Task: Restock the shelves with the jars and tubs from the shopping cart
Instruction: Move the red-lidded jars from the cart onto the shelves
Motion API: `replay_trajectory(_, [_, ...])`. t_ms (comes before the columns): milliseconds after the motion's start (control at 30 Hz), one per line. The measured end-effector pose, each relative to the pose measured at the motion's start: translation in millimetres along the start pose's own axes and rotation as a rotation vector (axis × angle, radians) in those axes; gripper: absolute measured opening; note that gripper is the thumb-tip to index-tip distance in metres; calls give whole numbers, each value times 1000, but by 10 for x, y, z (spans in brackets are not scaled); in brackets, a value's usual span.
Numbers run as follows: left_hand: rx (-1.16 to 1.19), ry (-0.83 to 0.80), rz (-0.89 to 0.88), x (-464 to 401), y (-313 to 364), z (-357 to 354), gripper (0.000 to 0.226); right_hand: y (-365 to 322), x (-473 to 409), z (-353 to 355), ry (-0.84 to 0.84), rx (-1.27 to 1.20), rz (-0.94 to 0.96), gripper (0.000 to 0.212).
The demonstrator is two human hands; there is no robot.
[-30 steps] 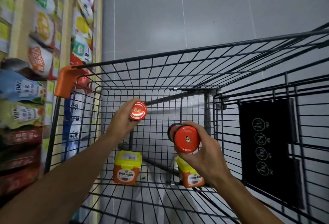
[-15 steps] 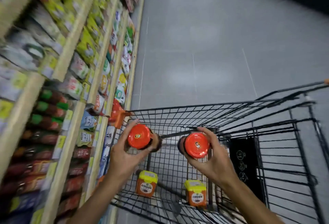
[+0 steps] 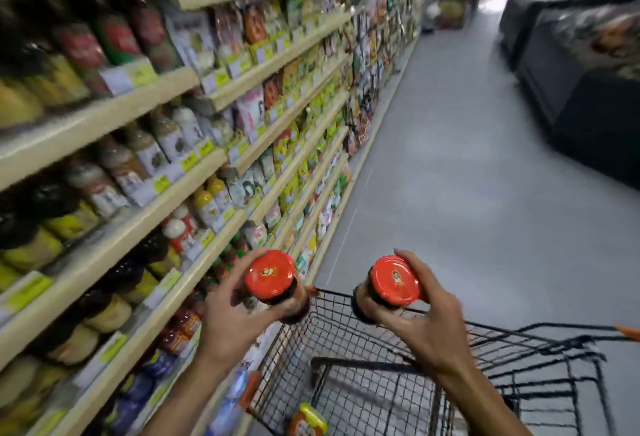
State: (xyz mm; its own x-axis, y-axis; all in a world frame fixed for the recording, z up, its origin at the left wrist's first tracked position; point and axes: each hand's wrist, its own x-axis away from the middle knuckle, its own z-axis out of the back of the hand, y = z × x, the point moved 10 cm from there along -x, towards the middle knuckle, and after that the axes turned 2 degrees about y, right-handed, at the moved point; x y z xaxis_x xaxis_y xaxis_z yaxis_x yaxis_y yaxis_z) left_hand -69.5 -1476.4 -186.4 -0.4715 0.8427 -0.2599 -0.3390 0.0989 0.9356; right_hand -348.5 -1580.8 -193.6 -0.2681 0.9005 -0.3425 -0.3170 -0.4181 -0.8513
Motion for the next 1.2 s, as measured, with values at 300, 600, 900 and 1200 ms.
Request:
replay_trajectory(300, [-41,183,-50,602,582,1051,78,-1170,157,-400,-96,-64,192,83])
replay_trajectory(600, [-84,338,-117,1525,1036,2034,80,-2184,825,-888,-199,-67,329,82])
replay_trajectory(900, [-236,585,-106,2795,1605,2822,82,-3085,1565,-1254,-415,-275,454,81])
replay_trajectory(1200, [-453,920,-32,4589,2374,3096,83,-3872,2617,-1496,-702,-495,634,82])
